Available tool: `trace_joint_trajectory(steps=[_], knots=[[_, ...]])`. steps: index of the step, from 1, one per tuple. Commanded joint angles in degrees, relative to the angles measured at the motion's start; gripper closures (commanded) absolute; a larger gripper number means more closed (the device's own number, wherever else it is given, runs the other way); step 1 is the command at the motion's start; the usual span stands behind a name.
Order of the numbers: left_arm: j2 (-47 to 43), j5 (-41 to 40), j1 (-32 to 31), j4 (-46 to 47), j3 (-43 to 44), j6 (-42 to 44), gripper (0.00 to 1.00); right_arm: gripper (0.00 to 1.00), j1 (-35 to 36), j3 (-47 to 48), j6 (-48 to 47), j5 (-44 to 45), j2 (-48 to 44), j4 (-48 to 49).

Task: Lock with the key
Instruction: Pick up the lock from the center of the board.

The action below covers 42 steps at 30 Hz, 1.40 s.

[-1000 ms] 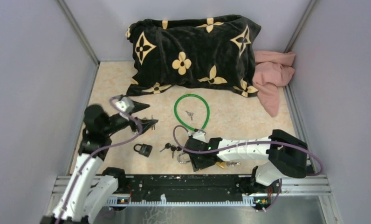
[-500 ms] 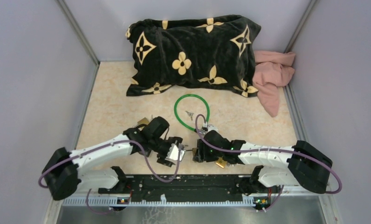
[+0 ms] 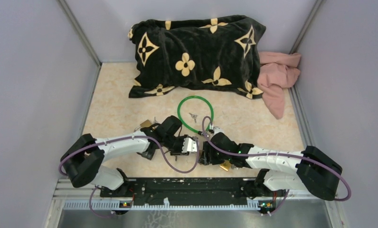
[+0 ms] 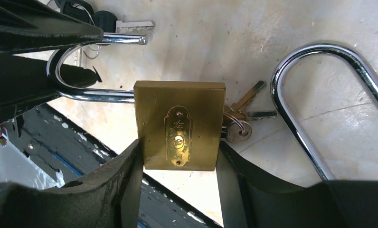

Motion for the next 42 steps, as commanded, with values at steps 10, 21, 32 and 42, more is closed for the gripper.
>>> trace_joint_trajectory(steps=[10,21,32,42], knots=[[-0.4,5.3,-1.3,6.5,-0.9,-11.6,0.85,1.00,-0.7,1.7,-1.4,0.6,-2.2,2.8],[-5.0,2.1,-0.5,8.0,-1.0,-20.6,1.00,0.02,-0.8,0.0,-4.1,-4.2,-5.3,5.2],[-14.5,22.4,8.0,2.1,2.8,-36.9,1.00,0.02,-5.3,-2.1,-16.2,-8.0,-25.5,3.6],[-31.2,29.4,18.6,12.6,-4.5,-45.8,1.00,0.02,-14.7,-9.9,-32.2,-32.4,-22.4,41.9]])
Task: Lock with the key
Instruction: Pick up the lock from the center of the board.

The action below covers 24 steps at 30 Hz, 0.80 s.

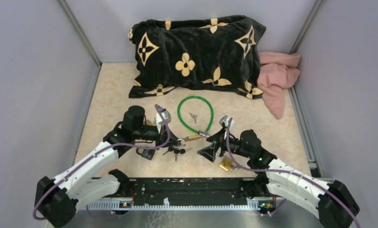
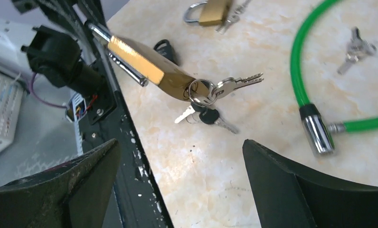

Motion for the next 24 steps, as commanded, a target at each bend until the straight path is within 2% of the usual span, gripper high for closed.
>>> trace_joint_trajectory(steps=[1,9,13,18,22,24], knots=[[-8.1,8.6,4.0,11.9,-2.3,-7.4,1.00,0.02,-0.8,2.0,-11.2,-13.2,5.3,21.3],[-15.9,13.4,6.4,13.9,-4.2,-10.1,1.00,0.02,-2.3,9.2,-15.9,-19.9,15.5,24.6],[-16.5,13.8,6.5,16.0,-4.4,-11.8,1.00,0.03,-2.3,11.7,-10.7,-25.0,19.9,32.8],[-16.4,14.0,6.5,19.5,-5.4,-14.3,1.00,0.21,-2.1,12.5,-1.9,-28.0,24.7,38.8],[-16.2,14.2,6.6,20.9,-6.0,-15.5,1.00,0.27,-1.5,11.0,3.9,-27.6,26.3,49.3],[-16.3,13.8,6.7,21.1,-6.0,-15.5,1.00,0.34,-0.7,11.6,4.2,-27.0,26.8,48.2]])
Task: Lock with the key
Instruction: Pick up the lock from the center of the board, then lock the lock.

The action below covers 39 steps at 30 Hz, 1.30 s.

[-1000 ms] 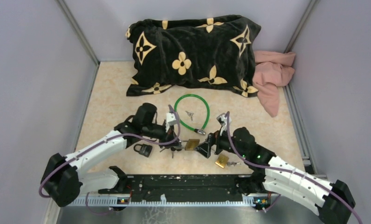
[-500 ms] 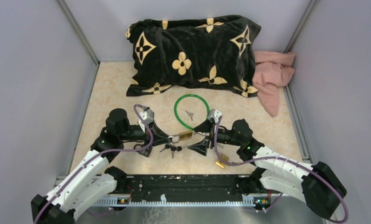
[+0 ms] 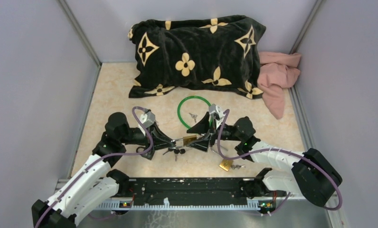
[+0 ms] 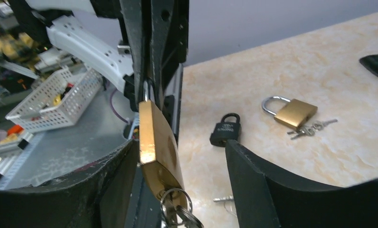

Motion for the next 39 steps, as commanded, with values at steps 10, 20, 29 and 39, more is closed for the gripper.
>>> trace_joint_trajectory(steps=[10,20,29,39], knots=[[-1.0,2.6,0.5,9.7,0.2,-3.1,1.00,0.50,3.9,1.7,2.6,1.2,0.6,5.8],[-1.0,1.1,0.5,10.7,-1.3,-4.8,1.00,1.00,4.2,3.6,8.4,4.5,0.6,3.5],[-2.1,-2.3,0.9,10.3,-6.0,-9.6,0.50,1.00,4.1,6.4,8.6,8.8,-4.4,-1.0],[-3.0,-6.8,3.8,13.2,-8.8,-15.9,0.52,1.00,4.1,6.0,9.7,8.8,-6.4,1.1]])
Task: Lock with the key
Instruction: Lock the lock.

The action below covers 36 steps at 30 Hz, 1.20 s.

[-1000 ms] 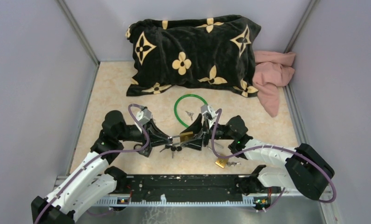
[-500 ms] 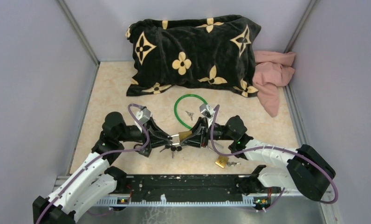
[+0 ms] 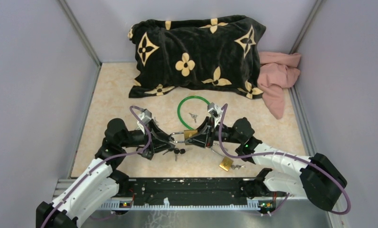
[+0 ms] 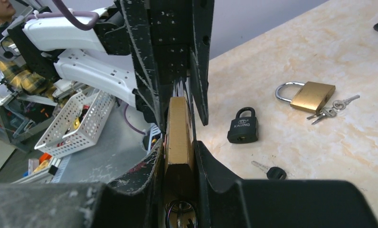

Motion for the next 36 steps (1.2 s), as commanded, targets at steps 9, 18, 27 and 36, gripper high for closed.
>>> trace_joint_trajectory(steps=[9,18,27,36], knots=[[0.0,-0.7,1.6,14.6,-2.5,-10.4,0.58,1.00,0.1,4.7,2.4,0.8,-1.3,10.5],[1.9,-0.1,1.3,17.8,-2.3,-11.7,0.74,1.00,0.6,5.3,2.2,0.9,-0.7,9.9],[2.9,1.3,0.4,19.1,-1.4,-12.0,1.00,1.00,1.8,6.2,-0.3,2.6,1.0,8.1],[4.5,1.7,-2.6,21.2,0.0,-11.5,1.00,1.00,3.9,6.6,-1.8,6.7,8.5,12.8]])
